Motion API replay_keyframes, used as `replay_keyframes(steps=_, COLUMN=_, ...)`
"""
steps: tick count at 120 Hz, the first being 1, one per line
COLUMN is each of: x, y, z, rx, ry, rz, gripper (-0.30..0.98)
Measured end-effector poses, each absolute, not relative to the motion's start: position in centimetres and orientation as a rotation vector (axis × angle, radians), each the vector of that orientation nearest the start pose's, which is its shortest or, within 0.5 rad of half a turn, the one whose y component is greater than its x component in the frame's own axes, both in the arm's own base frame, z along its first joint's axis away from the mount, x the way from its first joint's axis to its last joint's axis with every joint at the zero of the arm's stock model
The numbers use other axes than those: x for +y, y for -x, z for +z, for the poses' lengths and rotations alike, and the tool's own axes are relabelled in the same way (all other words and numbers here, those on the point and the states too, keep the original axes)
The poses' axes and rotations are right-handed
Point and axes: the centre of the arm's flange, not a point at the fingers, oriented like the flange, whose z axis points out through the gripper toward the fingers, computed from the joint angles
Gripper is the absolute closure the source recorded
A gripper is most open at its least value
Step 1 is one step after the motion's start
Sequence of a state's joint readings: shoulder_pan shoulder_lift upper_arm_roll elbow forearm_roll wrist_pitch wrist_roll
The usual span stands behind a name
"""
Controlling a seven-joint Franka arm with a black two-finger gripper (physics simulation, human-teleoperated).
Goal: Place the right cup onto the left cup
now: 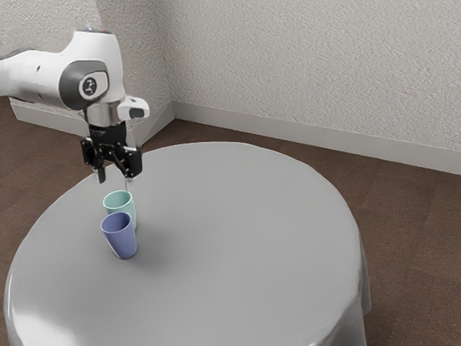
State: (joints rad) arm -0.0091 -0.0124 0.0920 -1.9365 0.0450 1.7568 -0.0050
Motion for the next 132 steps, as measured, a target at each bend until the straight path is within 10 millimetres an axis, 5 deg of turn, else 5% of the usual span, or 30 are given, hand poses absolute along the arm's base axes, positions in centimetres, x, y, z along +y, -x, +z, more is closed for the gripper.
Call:
replay_keyframes(steps=65, x=2.9, y=-54.3, z=40.1, rx=-0.106, ry=3.146, rz=0.332, gripper=0.24)
replay_keyframes(steps=132, x=5.5, y=-55.0, z=36.8, rx=-0.178, ry=3.154, rz=0.346, gripper=0.27)
